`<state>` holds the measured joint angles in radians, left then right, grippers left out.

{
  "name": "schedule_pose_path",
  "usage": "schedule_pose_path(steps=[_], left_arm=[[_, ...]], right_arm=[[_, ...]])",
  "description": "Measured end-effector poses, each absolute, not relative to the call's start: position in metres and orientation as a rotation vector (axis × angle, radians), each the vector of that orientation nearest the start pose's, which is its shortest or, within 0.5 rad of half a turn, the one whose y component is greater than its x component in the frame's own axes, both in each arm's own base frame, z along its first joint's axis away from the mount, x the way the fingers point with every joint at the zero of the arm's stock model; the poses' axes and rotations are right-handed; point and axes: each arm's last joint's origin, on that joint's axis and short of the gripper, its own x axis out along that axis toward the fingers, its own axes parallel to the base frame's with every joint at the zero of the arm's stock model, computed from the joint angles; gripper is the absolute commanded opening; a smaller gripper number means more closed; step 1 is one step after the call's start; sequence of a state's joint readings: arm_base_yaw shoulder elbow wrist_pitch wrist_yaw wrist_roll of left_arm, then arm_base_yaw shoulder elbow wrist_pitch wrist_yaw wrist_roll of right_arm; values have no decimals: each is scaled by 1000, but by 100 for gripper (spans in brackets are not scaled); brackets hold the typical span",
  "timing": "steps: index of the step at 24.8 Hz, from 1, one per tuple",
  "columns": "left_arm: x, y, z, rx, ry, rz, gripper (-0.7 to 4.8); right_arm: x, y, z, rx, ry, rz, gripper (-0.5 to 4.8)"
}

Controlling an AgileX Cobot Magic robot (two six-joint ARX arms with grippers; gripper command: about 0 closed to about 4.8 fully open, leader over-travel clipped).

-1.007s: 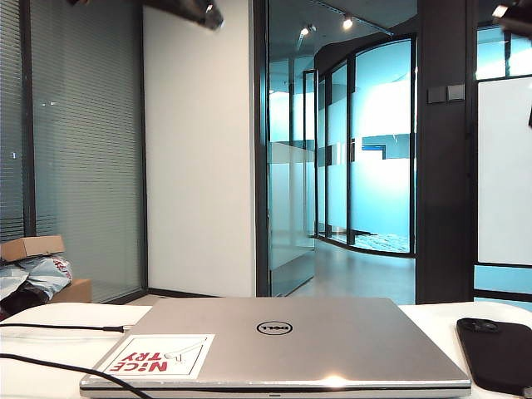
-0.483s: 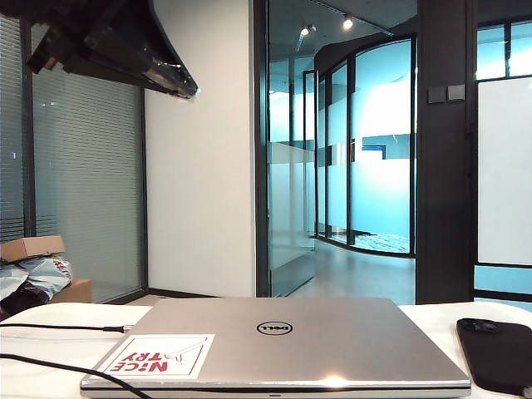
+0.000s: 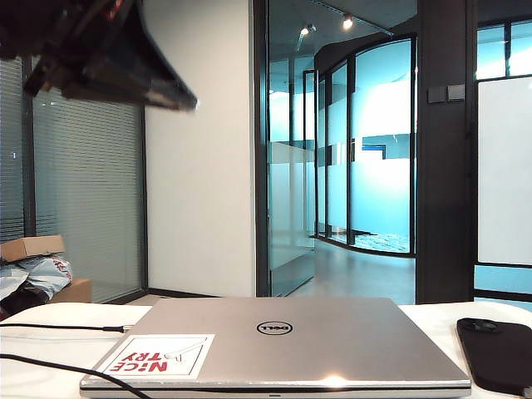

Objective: Pick up the charging cable and the phone, plug the charging cable into the charging port on the phone, and finally place them back on the table.

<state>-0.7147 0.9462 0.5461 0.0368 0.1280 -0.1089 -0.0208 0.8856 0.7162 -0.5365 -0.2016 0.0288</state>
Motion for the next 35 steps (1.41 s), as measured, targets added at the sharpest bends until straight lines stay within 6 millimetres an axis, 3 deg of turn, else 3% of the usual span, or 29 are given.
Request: schedule_pose_path(steps=[5,7,9,14,22,28,35], left_arm=[[146,-125,268,-31,220,-808,-6],[143,-109,280,-31,138,-753,-6],[141,-77,286,-49,47,-605,-6],[136,-28,275,-56,-13,-305,-6],[112,3,246,-48,-82,-68,-6],[102,7,231,-42,-124,-28,-6],[100,7,195,-46,-84,-28,-6]], right_arm=[[178,2,263,106,705,163,-8],[178,2,263,106,705,163,-8],[178,2,263,106,705,163,-8],[178,2,263,106,705,163,-8],[178,2,263,106,706,162,-8],[178,2,263,106,705,162,-8],[178,2,263,106,705,162,-8]])
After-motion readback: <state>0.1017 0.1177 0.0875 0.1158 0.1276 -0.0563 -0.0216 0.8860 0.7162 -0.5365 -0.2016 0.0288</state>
